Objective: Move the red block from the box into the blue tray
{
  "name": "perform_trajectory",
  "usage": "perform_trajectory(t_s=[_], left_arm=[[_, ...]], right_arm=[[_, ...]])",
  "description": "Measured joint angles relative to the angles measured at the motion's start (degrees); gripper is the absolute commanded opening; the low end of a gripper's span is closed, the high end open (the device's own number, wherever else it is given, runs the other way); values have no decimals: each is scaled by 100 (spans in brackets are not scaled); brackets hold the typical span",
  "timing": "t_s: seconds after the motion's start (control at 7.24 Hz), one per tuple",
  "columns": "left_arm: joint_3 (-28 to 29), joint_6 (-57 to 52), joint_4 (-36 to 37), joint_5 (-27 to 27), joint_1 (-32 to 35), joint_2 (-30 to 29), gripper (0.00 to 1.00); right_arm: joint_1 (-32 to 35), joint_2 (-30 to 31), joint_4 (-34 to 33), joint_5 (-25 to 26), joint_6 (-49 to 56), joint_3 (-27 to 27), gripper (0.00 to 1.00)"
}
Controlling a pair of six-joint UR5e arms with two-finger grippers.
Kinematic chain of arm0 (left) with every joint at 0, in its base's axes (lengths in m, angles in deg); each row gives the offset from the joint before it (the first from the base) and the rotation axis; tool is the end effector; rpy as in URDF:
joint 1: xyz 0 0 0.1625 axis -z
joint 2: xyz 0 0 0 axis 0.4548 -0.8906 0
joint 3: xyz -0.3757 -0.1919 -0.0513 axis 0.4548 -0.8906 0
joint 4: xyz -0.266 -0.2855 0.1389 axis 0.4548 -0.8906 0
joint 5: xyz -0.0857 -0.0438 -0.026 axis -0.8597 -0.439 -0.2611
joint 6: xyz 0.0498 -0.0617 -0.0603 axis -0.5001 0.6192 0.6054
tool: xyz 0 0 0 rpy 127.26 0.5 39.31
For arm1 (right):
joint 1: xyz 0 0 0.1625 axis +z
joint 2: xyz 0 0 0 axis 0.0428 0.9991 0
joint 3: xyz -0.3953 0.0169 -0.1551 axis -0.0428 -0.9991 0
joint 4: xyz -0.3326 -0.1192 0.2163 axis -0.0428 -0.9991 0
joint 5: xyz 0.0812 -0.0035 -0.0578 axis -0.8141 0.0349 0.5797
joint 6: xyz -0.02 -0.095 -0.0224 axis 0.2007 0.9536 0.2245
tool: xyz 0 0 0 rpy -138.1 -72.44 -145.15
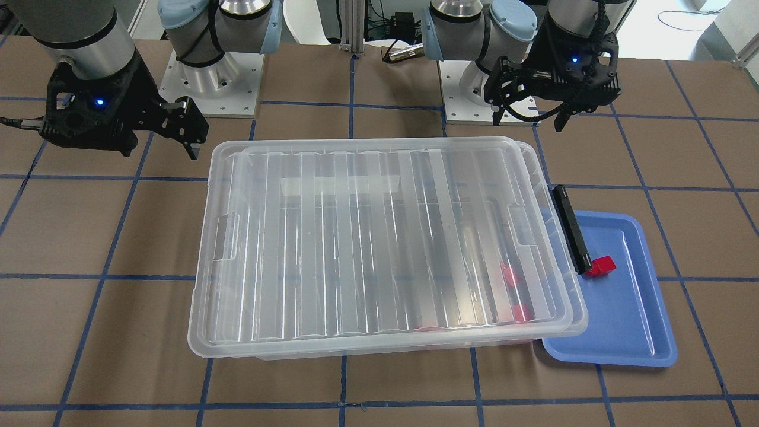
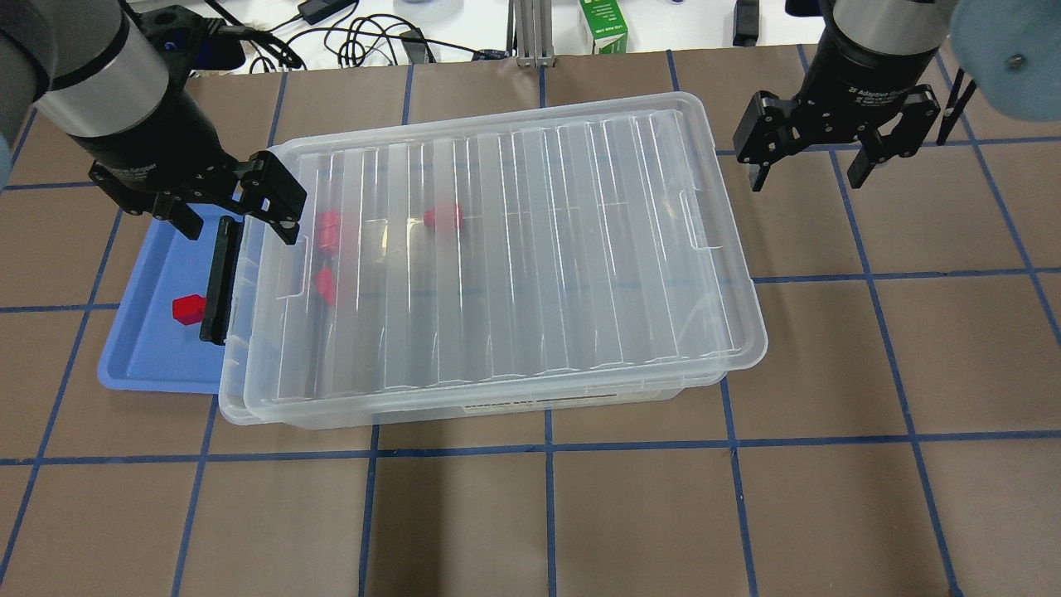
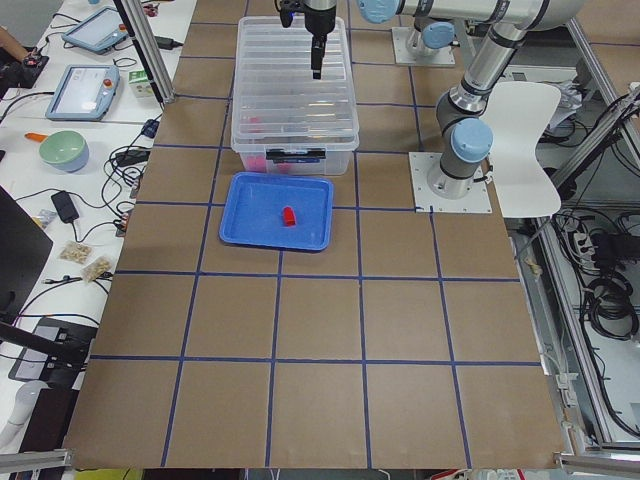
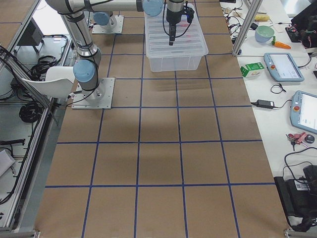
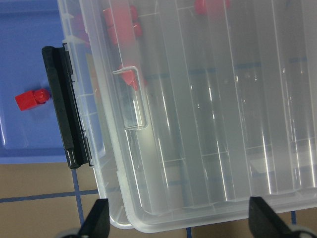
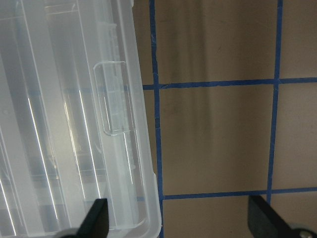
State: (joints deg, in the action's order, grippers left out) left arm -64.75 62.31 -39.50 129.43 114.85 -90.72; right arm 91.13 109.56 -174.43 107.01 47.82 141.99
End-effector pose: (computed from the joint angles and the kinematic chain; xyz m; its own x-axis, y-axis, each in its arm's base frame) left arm -0.1151 -0.4501 0.5115 -0.9950 0.0994 -0.0105 0.0994 0.9950 -0.0014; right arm 0.1200 -0.5039 0.4903 -0.9993 0.0330 0.0182 0.0338 0.9984 0.0447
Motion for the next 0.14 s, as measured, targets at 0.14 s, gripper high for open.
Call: perform_trajectory(t_s=[0.14], left_arm=[[-3,2,-4,0,0,6,100]], right_arm=[[0,0,0,0,0,4,100]])
